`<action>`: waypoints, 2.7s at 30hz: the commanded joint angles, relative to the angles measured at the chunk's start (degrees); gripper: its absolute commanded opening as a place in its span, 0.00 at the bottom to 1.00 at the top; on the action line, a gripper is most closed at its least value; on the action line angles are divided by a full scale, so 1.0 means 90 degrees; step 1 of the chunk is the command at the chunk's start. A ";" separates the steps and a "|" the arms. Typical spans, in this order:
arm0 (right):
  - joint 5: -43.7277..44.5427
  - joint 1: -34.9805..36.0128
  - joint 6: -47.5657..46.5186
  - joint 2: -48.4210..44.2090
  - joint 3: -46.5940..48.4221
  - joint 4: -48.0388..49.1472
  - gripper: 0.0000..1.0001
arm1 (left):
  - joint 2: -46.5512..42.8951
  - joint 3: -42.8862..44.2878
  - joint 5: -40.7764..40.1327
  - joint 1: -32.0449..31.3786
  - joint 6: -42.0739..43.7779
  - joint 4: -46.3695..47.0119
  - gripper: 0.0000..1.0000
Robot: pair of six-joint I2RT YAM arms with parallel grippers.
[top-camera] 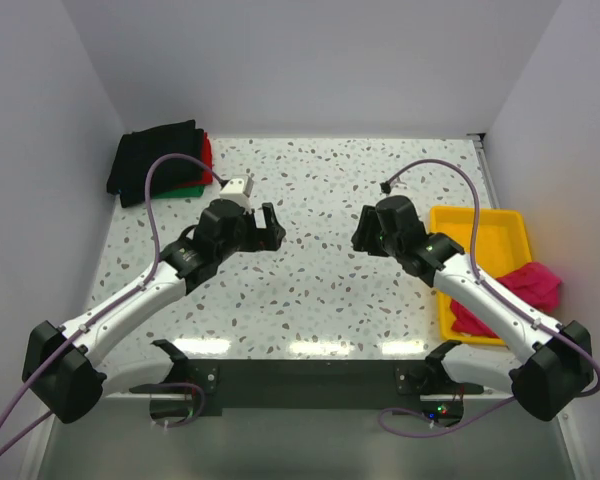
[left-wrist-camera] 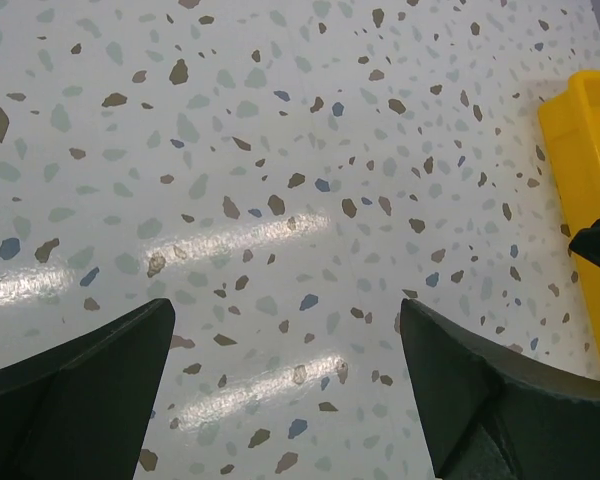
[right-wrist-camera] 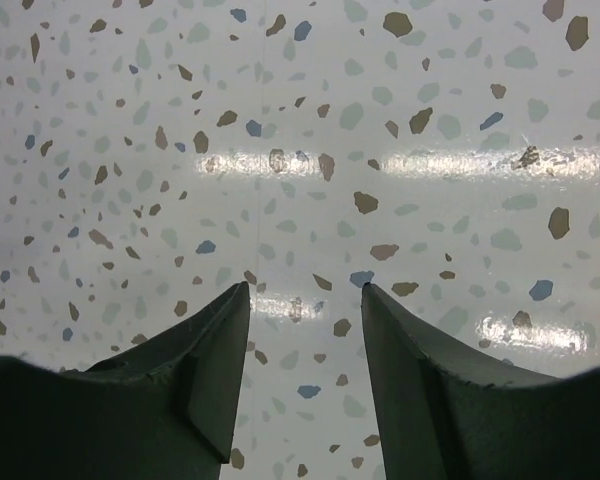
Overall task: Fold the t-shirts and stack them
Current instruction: Grab the tshirt from the pile
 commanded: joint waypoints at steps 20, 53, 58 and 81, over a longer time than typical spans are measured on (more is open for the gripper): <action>0.3834 -0.0575 0.2626 0.0515 0.1876 -0.4438 0.99 | -0.0422 0.0218 0.0502 -0.0003 0.0341 -0.0441 1.00; 0.2330 -0.5626 0.2334 0.2694 -0.0185 -0.2878 0.57 | -0.0959 -0.0144 0.1361 -0.0003 0.0723 -0.0626 1.00; 0.2311 -0.5636 0.2110 0.2197 -0.0087 -0.2966 0.00 | -0.0920 -0.0153 0.1371 0.0007 0.0664 -0.0617 1.00; -0.0793 -0.5470 -0.0001 -0.0091 0.4060 -0.1560 0.00 | -0.0627 -0.0066 0.1421 0.0007 0.0566 -0.0411 1.00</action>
